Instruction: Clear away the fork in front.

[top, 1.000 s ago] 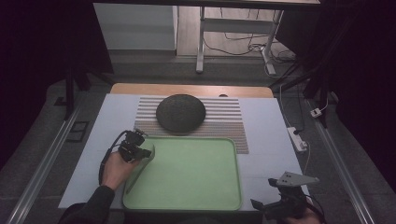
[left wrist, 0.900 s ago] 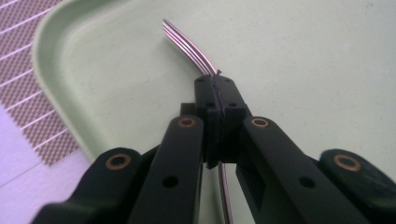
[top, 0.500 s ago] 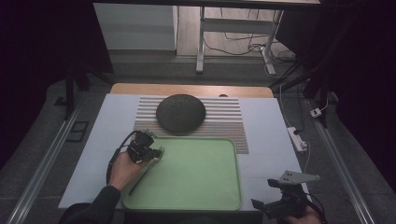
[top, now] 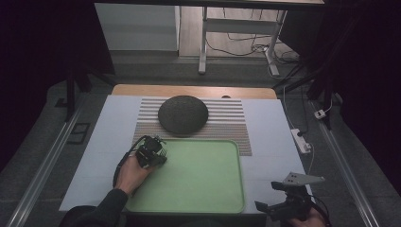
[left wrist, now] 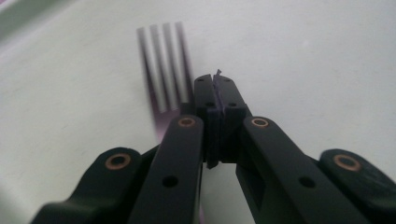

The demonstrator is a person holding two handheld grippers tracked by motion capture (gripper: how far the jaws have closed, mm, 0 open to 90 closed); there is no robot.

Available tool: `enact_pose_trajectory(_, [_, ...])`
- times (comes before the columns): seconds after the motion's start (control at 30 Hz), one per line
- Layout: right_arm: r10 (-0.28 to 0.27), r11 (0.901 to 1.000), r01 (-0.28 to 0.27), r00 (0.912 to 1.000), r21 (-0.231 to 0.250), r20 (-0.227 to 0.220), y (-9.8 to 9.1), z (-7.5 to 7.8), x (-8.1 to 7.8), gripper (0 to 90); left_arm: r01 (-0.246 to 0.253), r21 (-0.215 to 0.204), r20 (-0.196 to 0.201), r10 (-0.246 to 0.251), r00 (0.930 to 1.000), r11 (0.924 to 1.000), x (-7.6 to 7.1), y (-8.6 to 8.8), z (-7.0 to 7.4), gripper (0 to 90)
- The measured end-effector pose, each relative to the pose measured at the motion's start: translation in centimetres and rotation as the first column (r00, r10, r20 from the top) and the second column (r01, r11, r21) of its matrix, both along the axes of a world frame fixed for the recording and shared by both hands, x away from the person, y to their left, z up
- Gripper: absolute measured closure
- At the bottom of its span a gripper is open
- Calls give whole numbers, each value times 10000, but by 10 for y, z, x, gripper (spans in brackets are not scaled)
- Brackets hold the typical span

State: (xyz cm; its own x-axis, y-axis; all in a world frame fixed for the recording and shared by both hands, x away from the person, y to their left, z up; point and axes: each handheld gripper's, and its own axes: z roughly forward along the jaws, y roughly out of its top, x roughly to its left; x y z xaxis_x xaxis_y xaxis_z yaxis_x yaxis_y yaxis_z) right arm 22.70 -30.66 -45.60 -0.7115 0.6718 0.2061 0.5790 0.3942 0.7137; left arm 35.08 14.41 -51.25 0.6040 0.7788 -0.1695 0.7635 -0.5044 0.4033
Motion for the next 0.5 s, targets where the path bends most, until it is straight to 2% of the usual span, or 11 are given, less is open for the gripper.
enact_pose_trajectory(0.17, [100,9999,-100,9999,50,-32,0,0,0,1,-314,118,-98,315,9995,9994,2,11,0,888])
enact_pose_trajectory(0.5, [212,9998,-212,9998,-22,-18,1,0,0,2,-978,-159,-485,969,9941,9951,7,31,0,887])
